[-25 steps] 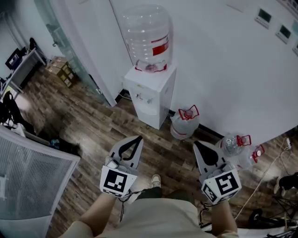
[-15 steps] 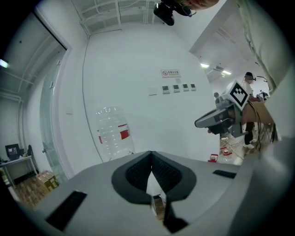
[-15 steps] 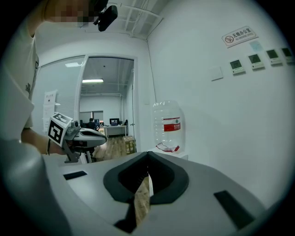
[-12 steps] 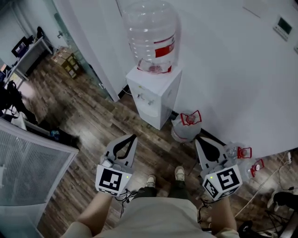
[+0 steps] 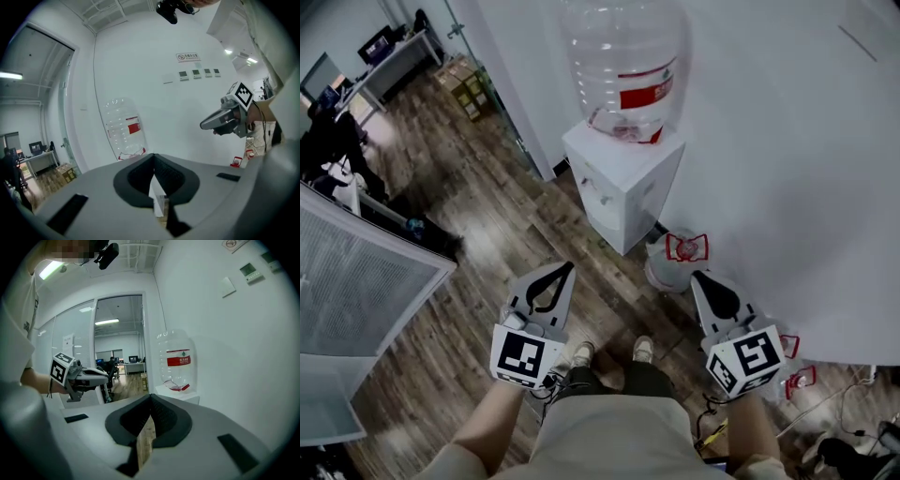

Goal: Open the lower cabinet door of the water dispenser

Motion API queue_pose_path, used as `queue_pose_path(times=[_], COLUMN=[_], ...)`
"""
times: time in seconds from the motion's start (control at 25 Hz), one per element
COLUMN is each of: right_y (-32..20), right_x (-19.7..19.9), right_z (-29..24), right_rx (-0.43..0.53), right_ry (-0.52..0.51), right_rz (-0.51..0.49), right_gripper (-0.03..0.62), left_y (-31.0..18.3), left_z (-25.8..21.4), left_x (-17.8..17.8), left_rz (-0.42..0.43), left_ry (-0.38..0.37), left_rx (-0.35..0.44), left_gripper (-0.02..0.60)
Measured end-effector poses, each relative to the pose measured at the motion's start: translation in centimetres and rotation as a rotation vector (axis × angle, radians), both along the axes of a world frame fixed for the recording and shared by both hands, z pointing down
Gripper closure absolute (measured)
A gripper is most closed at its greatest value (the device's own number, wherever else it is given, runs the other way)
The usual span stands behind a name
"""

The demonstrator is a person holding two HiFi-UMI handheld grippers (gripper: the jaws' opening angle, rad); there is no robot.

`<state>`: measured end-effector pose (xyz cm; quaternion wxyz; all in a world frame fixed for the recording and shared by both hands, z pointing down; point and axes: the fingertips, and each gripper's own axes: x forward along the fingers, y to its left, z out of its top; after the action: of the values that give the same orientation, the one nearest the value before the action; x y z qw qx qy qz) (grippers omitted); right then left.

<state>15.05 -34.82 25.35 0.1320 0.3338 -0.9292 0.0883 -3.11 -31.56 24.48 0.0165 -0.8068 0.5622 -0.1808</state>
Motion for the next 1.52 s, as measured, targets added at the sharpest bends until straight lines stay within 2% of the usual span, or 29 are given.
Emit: queue_pose_path(times=[0.28,0.56,0.64,0.72,0.88,1.2,1.52], right_y=[-3.1,-6.0,-7.6,-9.2,-11.4,-13.5,-15.4], right_x=[0.1,-1.6,-2.5,-3.2,-4.6,-7.6,-10.9], right_z=[2.8,8.5,10.7,13.3,18.4,29.4,40.7], right_rx=[-0.026,-0.06,-0.072,-0.076,-0.095,-0.124,-0.137], right_ry=[-0.012,-0.061,-0.075,-0.076,-0.078,-0.053,-0.096], right_rz=[-0.035,0.007,0.008,0.013,0.018,0.05,0.095], right_gripper=[0.586,0.586,0.578,0.567,0.56,0.569,0.577], left_y=[-1.8,-3.8,-4.6,-5.6,-7.8,-12.1,-15.3], left_z=[1.7,5.5,7.2,9.8,14.8,26.3,38.5], left_x=[2.0,0.3,-0.3,-0.8,-1.1,-0.8,-2.2], left_rz=[-0.006,-0.043,-0.036,-0.03,-0.011,0.043,0.026], left_ry=[0.028,0.095,0.089,0.077,0.146,0.144,0.211], left_rx=[-0.003,-0.026,-0.032,-0.05,-0.076,-0.087,-0.126], left_gripper=[0.576,0.577,0.577,0.575,0.576,0.575,0.575])
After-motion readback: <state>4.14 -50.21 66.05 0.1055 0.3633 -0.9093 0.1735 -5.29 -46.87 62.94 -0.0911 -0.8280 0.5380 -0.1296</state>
